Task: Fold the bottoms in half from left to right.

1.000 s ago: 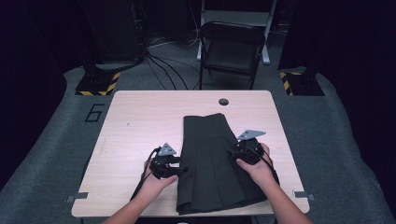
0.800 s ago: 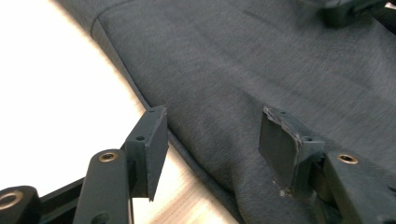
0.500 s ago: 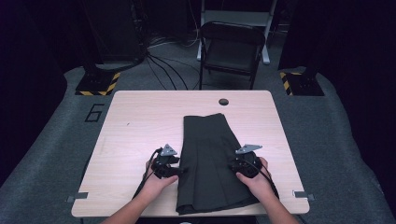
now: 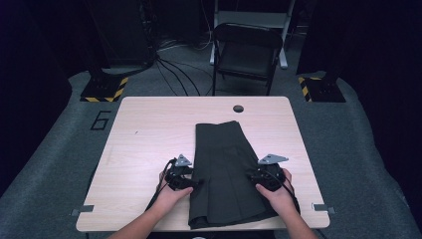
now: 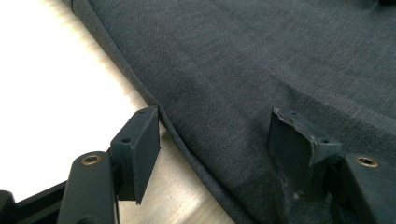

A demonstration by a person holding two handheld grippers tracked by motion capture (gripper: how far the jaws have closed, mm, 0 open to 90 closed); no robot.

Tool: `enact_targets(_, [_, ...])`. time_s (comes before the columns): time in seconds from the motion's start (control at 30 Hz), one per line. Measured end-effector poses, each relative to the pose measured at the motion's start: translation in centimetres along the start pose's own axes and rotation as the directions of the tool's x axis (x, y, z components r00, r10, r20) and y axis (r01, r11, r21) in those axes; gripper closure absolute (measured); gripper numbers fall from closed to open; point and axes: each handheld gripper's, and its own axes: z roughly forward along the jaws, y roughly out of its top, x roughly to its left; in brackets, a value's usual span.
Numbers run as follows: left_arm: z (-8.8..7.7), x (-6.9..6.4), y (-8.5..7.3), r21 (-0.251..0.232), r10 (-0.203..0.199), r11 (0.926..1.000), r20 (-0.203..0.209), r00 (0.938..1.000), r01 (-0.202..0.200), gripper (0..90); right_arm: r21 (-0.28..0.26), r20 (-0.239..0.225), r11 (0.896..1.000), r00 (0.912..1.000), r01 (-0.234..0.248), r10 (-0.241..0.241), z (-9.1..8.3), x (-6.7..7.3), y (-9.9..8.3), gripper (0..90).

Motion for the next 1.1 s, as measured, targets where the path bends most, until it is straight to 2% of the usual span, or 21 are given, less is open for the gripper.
enact_targets(0.2, [0.3,-0.4,0.0,-0.011,0.027,0.9996,-0.018,0.9995,-0.027,34.3,0.017,0.059,1.0,0.9982,-0.012,0.011,0.1,-1.5,-0.7,38.5])
enact_targets(0.3, [0.4,-0.5,0.1,-0.011,0.04,0.9991,-0.028,0.9988,-0.04,35.8,0.032,0.084,0.998,0.9953,-0.05,0.047,0.3,-1.9,-0.8,36.6])
enact_targets(0.4, [0.4,-0.6,0.1,-0.017,0.039,0.9991,-0.027,0.9989,-0.04,39.2,0.056,0.083,0.995,0.9937,-0.081,0.076,0.3,-2.3,-1.0,35.0])
enact_targets(0.47, [0.5,-0.7,0.1,-0.019,0.031,0.9993,-0.022,0.9993,-0.031,41.6,0.082,0.074,0.994,0.9947,-0.078,0.072,0.6,-2.5,-1.2,35.2])
enact_targets(0.53, [0.5,-0.7,0.2,-0.012,0.042,0.9991,-0.018,0.999,-0.042,44.2,0.114,0.056,0.99,0.9953,-0.085,0.079,0.9,-2.4,-1.4,36.7])
enact_targets(0.63, [0.6,-0.9,0.3,-0.01,0.044,0.999,-0.017,0.9989,-0.044,49.8,0.11,0.034,0.99,0.9957,-0.09,0.086,0.9,-2.4,-1.4,43.8])
enact_targets(0.67, [0.7,-1.0,0.3,-0.016,0.033,0.9993,-0.013,0.9994,-0.033,51.9,0.114,0.033,0.989,0.9949,-0.099,0.096,0.8,-2.3,-1.4,45.0])
enact_targets(0.7, [0.7,-0.9,0.3,-0.014,0.03,0.9994,-0.009,0.9995,-0.03,54.1,0.112,0.028,0.99,0.9963,-0.084,0.082,0.8,-2.3,-1.4,47.0])
enact_targets(0.8, [0.7,-0.8,0.4,-0.018,-0.002,0.9998,0.004,1.0,0.002,59.8,0.106,0.012,0.991,0.9964,-0.085,0.085,0.8,-2.2,-1.4,56.2])
enact_targets(0.87, [0.7,-0.6,0.4,-0.017,-0.007,0.9998,0.009,0.9999,0.007,63.7,0.113,-0.015,0.99,0.9962,-0.084,0.086,0.7,-2.2,-1.4,64.1])
enact_targets(0.93, [0.7,-0.7,0.5,-0.019,-0.02,0.9996,0.014,0.9997,0.021,68.8,0.111,-0.038,0.989,0.9937,-0.101,0.106,0.8,-2.0,-1.4,71.8])
enact_targets(1.03, [0.6,-0.7,0.8,-0.008,-0.016,0.9998,0.009,0.9998,0.016,73.4,0.125,-0.05,0.99,0.9956,-0.073,0.079,0.7,-1.7,-1.2,76.6])
enact_targets(1.1, [0.5,-0.5,0.9,-0.002,-0.033,0.9994,0.016,0.9993,0.033,76.2,0.122,-0.052,0.991,0.9968,-0.055,0.061,0.8,-1.4,-1.1,78.3])
